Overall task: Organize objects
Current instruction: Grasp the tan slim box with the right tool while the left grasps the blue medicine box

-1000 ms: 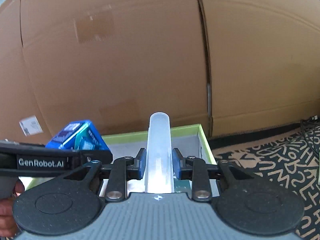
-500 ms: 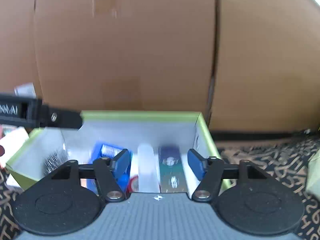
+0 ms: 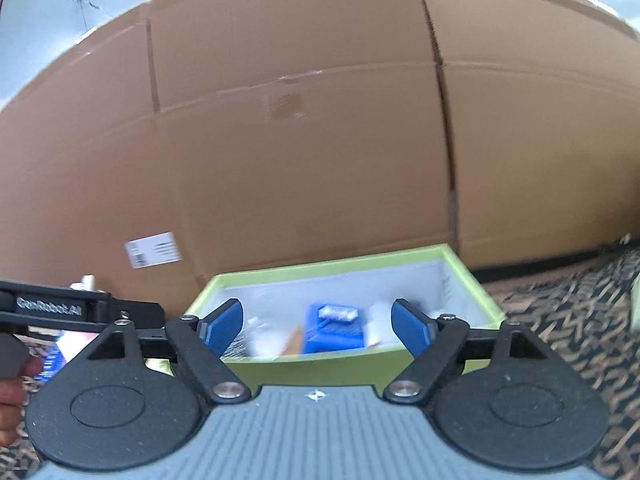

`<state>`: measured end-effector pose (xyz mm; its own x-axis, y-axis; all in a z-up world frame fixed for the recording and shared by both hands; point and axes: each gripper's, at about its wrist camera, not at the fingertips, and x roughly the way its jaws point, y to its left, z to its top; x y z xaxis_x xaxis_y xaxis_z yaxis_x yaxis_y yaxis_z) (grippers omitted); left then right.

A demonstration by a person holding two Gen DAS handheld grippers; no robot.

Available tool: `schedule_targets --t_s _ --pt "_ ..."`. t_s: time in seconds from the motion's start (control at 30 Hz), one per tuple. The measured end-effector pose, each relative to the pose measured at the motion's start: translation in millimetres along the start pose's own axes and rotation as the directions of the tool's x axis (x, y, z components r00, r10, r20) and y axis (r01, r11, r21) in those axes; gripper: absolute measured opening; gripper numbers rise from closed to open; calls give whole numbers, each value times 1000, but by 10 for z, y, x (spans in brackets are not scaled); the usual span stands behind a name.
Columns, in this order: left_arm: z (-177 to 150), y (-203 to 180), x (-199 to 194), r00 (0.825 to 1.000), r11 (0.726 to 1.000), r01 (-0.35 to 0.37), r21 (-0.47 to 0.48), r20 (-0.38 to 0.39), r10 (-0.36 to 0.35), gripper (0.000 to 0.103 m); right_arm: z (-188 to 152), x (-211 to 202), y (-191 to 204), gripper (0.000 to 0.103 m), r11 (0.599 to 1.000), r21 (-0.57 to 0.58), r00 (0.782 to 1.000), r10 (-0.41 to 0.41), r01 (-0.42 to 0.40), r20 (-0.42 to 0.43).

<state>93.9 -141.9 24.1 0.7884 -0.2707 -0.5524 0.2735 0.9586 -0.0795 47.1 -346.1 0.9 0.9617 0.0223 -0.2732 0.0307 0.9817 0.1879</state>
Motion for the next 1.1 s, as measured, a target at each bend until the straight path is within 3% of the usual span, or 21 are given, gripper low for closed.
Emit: schedule_targets --t_s 0.13,0.27,0.53,0.73,0.97,1.1 --pt "-245 236 -118 999 999 -39 -22 -20 39 103 -186 -34 166 85 999 30 999 39 -38 -30" --pt "-505 555 -176 996 992 -65 -108 -72 57 103 -380 -18 329 85 995 49 994 85 -81 -72" --pt "-868 1052 -288 985 971 -149 -184 -113 130 103 -711 107 795 85 986 32 968 169 -166 -184" --pt "-901 1348 -283 978 954 -192 -232 -125 166 103 -817 155 1106 85 977 -35 953 195 -209 -231" --pt "-811 1801 -330 963 926 -270 -263 -101 252 103 -761 235 1438 85 953 -147 949 230 -265 -215" --pt "-828 2058 -356 959 915 -282 -289 -104 263 103 -716 493 1704 75 929 -204 938 262 -309 -228"
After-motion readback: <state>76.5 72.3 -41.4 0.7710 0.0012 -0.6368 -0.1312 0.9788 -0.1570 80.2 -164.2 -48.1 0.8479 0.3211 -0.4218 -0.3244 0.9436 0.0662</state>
